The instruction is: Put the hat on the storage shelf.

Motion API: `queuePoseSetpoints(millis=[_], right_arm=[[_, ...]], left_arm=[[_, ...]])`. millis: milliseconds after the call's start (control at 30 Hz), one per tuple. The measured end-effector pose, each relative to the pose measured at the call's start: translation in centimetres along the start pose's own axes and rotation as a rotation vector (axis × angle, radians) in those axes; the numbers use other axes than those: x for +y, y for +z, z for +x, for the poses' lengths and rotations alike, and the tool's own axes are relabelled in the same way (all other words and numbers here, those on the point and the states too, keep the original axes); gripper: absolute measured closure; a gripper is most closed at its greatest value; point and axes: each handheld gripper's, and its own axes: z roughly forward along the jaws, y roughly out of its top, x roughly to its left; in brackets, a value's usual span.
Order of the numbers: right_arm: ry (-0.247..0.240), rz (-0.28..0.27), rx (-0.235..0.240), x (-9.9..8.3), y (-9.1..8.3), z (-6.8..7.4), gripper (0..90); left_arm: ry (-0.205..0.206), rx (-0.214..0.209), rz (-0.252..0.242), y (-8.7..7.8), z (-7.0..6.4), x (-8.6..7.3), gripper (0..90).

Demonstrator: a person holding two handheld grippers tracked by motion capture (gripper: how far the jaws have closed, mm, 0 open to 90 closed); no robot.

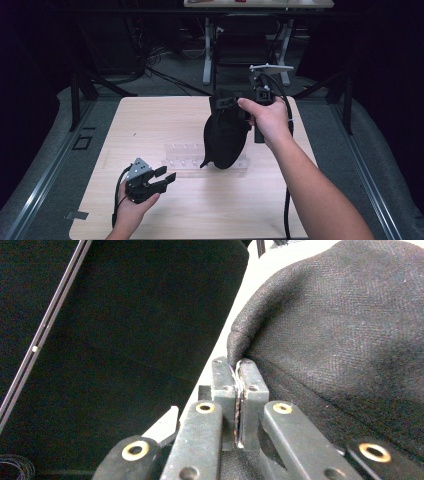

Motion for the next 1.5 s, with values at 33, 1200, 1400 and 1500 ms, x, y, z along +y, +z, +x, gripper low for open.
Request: queuePoseSetpoints(millis=[33, 1200, 1400, 1500], right_arm=[[-0.002, 0.004, 0.004, 0.0, 0.0, 0.0, 88.6], [-0.004, 0.001, 0.012, -0.2, 0.3, 0.0, 88.5], [-0.003, -0.006, 0.011, -0.2, 0.2, -0.1, 88.5], [-0.003, -0.004, 0.011, -0.2, 0.3, -0.1, 88.5]], left_arm=[[0.006, -0.002, -0.008, 0.2, -0.2, 0.3, 55.5], [0.165, -0.08, 0.008, 4.0, -5.4, 4.6, 73.1], [0.175, -0.08, 0.008, 4.0, -5.6, 5.0, 74.2], [0.183, -0.093, 0.002, 3.8, -5.7, 5.0, 74.2]])
